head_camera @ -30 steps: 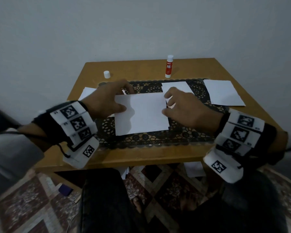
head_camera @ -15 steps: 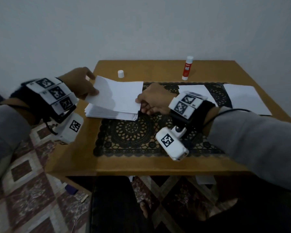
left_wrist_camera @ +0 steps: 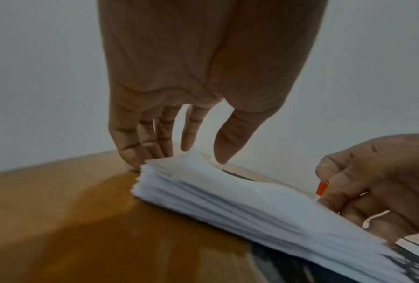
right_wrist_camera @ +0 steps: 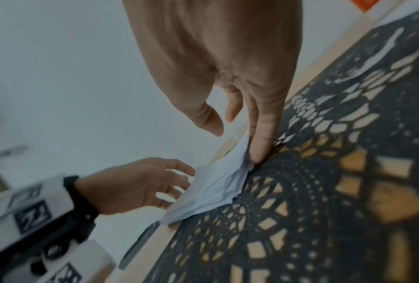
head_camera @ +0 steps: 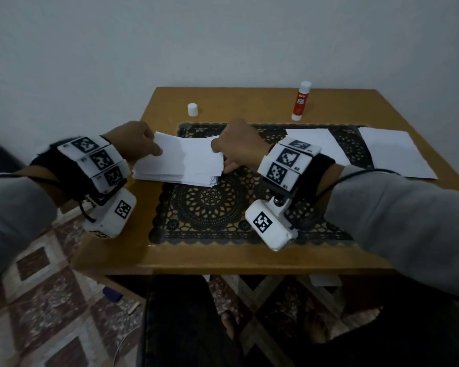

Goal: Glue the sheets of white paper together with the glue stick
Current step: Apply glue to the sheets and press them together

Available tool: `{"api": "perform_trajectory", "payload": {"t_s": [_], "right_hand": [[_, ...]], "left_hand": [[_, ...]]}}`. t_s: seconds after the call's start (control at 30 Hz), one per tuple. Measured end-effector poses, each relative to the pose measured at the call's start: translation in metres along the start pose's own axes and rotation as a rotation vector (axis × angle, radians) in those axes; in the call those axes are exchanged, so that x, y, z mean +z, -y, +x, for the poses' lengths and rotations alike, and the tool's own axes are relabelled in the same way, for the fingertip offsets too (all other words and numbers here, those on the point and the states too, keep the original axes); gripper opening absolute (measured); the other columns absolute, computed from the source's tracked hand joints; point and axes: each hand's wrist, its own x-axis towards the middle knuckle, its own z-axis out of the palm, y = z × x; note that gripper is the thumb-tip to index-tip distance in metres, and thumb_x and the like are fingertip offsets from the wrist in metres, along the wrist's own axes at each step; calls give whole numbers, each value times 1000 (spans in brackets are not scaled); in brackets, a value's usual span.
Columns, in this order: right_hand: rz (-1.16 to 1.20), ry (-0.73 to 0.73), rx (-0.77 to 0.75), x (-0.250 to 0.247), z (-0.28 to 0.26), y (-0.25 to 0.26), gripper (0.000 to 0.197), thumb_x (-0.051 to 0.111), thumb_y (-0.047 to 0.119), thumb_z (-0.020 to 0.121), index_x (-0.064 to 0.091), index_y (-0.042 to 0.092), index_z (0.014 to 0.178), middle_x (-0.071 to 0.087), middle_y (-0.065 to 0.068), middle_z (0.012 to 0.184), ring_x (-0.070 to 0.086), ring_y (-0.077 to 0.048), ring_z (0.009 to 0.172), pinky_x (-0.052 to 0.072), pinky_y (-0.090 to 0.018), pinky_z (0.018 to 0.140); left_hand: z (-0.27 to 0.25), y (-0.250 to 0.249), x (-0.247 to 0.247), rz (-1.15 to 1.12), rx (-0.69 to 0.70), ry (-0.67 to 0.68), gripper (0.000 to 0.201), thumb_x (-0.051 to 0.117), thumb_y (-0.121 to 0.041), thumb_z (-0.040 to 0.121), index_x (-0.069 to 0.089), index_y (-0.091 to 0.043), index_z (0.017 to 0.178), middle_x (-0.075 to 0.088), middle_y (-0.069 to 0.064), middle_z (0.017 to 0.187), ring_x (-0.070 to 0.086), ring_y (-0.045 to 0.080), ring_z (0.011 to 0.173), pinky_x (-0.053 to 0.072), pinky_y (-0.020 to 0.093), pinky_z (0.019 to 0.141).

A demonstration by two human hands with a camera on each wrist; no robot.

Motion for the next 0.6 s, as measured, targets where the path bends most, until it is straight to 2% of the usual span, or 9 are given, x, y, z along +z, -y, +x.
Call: {"api": "perform_trajectory", "payload": {"t_s": [0.03,0.1,0.17,0.23,0.33,0.37,0.43,0.53,0.6], "right_hand": [[-13,5,-14,0,-3,1,10,59,8,84,60,-1,81,66,-36,94,70,-38,62,57,-58,63],[-48,28,-32,-6,-7,0,22,58,9,86,63,-12,88,67,-33,90,70,-36,63,59,-54,61],[-153,42,-87,-17,-14,-4,28,55,11,88,64,-14,95,69,-29,87,70,-32,64,60,-49,61],[-300,-10,-187,-34,-23,-14,25,53,11,88,65,-10,92,70,-25,87,66,-28,67,57,-43,63],[-504,-146,-307,-69,-35,-40,15,52,15,90,60,4,84,65,-13,78,59,-27,71,48,-38,61],[-560,-180,-309,-84,-38,-52,12,52,17,90,56,8,83,60,-8,75,56,-26,70,43,-35,58],[-682,-243,-280,-115,-37,-76,10,53,18,90,53,10,84,56,-9,77,50,-26,70,34,-31,57],[-746,-319,-182,-156,-30,-109,10,52,15,88,50,9,81,59,-17,77,51,-32,70,42,-39,60],[-733,-350,-134,-171,-26,-126,14,52,13,89,49,7,77,60,-20,77,53,-33,70,43,-41,61]], "left_hand": [[-2,-1,-1,1,-4,0,47,67,-19,87,49,-2,126,55,23,114,57,39,99,49,43,81],[-4,0,-1,35,-4,-3,51,69,-21,85,47,-5,129,55,22,120,57,38,104,50,44,83],[-7,-1,-1,123,14,-19,56,67,-24,86,44,-7,134,52,20,129,53,36,111,47,41,88],[-12,-7,0,188,81,-72,56,64,-24,88,41,-8,137,51,19,131,50,35,115,43,39,90],[-24,-31,1,153,304,-183,49,63,-19,87,45,-10,132,53,19,122,54,33,107,41,37,87],[-29,-42,3,134,385,-196,46,63,-18,87,47,-11,130,53,17,120,55,32,105,41,36,88],[-36,-70,9,144,525,-176,41,62,-19,88,51,-13,126,53,14,121,54,28,106,42,36,90],[-45,-119,26,223,684,-75,38,59,-24,91,52,-14,127,55,11,125,52,27,112,40,35,94],[-48,-150,42,281,753,15,42,57,-29,92,49,-15,131,54,9,129,50,26,117,38,33,95]]}}
